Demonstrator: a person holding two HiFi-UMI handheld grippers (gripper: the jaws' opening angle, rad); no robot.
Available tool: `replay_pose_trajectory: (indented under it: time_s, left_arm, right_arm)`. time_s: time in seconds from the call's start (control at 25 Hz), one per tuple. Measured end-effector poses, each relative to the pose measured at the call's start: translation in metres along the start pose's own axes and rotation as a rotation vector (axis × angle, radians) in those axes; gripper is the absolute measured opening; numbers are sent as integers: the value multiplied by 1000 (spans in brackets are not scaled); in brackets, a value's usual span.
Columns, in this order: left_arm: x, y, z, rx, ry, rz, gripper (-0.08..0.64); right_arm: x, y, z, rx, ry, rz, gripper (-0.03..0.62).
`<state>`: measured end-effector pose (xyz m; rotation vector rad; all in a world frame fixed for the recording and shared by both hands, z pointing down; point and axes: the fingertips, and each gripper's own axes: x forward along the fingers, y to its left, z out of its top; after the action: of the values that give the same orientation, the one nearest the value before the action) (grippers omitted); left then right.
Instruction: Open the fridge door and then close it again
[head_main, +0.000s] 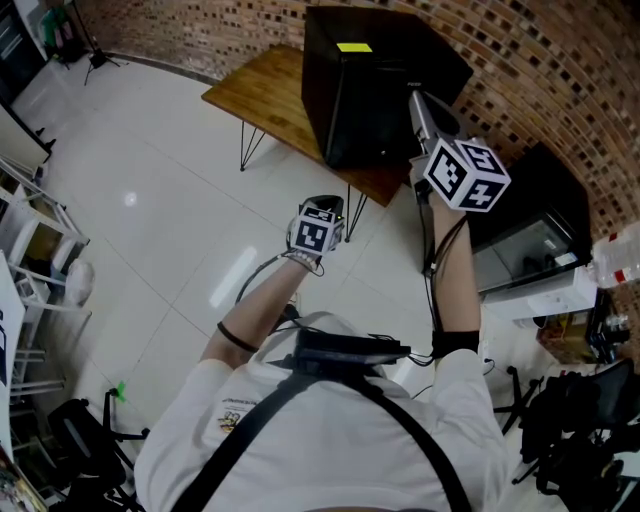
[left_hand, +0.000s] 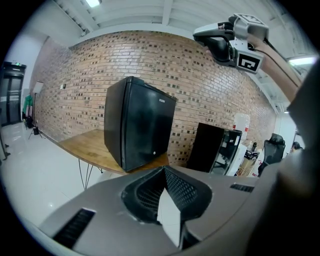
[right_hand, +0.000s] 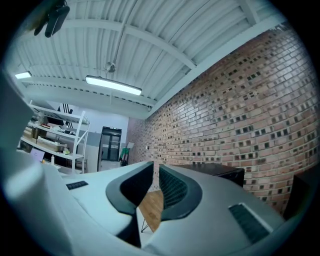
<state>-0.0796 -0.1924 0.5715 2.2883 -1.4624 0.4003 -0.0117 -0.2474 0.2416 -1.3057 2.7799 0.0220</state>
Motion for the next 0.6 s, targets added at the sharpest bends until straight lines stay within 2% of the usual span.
replay_pose_trajectory:
  time_s: [0.04, 0.4, 0.6]
  left_arm:
    - [1, 2, 0, -1, 1, 0, 0]
    - [22, 26, 9, -16, 8, -12, 0]
    - [38, 47, 20, -18, 7, -27, 0]
  right_arm:
    - [3, -1, -2, -5, 6, -8, 97]
    - [54, -11, -34, -13, 107, 0, 307]
    - [90, -23, -57, -5, 149, -17, 321]
